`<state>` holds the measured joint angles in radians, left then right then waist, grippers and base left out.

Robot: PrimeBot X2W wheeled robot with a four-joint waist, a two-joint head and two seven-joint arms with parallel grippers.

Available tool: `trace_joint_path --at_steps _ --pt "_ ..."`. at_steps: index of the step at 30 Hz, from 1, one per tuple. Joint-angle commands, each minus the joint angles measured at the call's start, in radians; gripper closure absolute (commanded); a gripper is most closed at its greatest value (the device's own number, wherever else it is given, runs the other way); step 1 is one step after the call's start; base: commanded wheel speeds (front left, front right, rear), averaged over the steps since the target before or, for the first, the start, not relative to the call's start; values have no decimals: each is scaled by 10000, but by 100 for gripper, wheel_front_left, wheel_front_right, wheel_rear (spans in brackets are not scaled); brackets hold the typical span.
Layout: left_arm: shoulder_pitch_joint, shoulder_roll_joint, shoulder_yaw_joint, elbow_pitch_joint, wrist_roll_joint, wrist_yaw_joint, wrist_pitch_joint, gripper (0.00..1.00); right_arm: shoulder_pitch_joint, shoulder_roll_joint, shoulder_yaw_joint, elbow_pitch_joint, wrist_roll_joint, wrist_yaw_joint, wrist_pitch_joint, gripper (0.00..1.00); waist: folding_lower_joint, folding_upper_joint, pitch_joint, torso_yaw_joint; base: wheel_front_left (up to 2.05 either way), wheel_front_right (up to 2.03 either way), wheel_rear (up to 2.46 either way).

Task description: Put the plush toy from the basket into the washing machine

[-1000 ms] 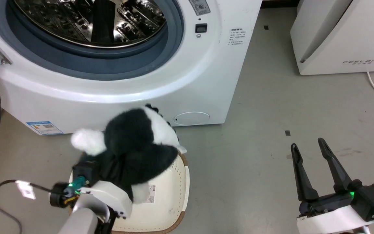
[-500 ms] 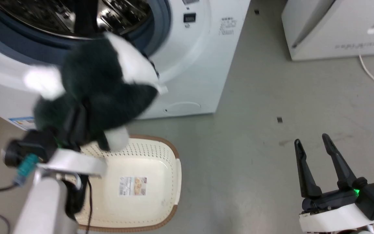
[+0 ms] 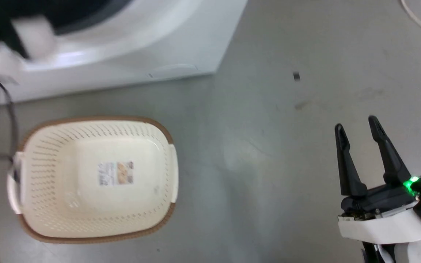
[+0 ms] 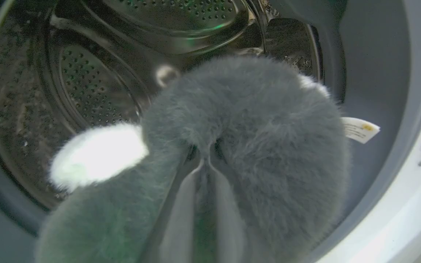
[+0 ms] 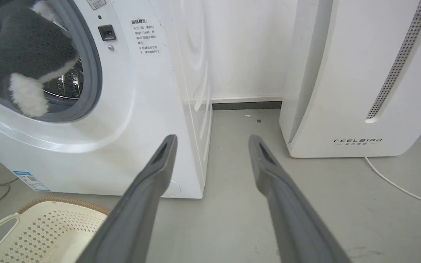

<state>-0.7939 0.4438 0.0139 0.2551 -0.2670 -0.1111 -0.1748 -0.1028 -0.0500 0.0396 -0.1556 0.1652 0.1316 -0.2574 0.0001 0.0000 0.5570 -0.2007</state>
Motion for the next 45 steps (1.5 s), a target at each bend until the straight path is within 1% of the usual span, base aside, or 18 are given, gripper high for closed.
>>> trace_joint_path --at_steps 1,4,7,12,16,18,21,27,31,32,33,36,40,45 --pt "-791 331 -16 145 34 -86 195 100 -210 -2 33 -127 156 -9 -44 0 -1 0 1006 -539 0 0 0" --pt "-2241 980 -245 765 104 -137 685 100 -369 -2 133 -229 270 -9 -44 0 -1 0 1566 -702 0 0 0" --pt "-3689 1513 -565 1565 190 -167 1057 100 -506 -2 231 -238 359 -9 -44 0 -1 0 2054 -865 0 0 0" --pt "-5699 2057 -1277 2755 448 -187 1296 100 -724 -2 396 -288 592 -9 -44 0 -1 0 2698 -1091 0 0 0" --pt "-6914 2430 -1675 3657 701 -191 1337 100 -853 -2 608 -329 713 -9 -44 0 -1 0 3088 -1288 0 0 0" --pt "-7296 2513 -2002 4076 781 -192 1423 100 -895 -2 649 -348 764 -9 -44 0 -1 0 3253 -1339 0 0 0" --pt "-7559 2563 -2652 4762 646 -193 1833 100 -938 -2 694 -346 810 -9 -44 0 -1 0 3451 -1361 0 0 0" --pt "-7638 2720 -3710 5749 -126 -194 2506 100 -1013 -2 731 -343 848 -9 -44 0 -1 0 3599 -1335 0 0 0" --pt "-7467 2898 -4347 6062 -665 -194 2394 100 -1073 -2 705 -228 837 -9 -44 0 -1 0 3438 -1277 0 0 0" --pt "-7423 2928 -4464 6114 -718 -194 2204 67 -1086 -2 688 -202 829 -9 -44 0 -1 0 3359 -1241 0 0 0" --pt "-7389 2931 -4551 6175 -778 -195 1998 0 -1093 -2 689 -179 797 -9 -44 0 -1 0 3277 -1198 0 0 0" --pt "-7313 2857 -4676 6331 -921 -195 1603 0 -1113 -2 677 -144 705 -9 -44 0 -1 0 3084 -1094 0 0 0" --pt "-6895 2650 -4955 6692 -1181 -195 741 0 -1101 -2 562 -64 515 -9 -44 0 -1 0 2408 -876 0 0 0" --pt "-5901 2089 -5122 7146 -1640 -195 -358 0 -969 -2 316 81 153 -9 -44 0 -1 0 1170 -468 0 0 0"
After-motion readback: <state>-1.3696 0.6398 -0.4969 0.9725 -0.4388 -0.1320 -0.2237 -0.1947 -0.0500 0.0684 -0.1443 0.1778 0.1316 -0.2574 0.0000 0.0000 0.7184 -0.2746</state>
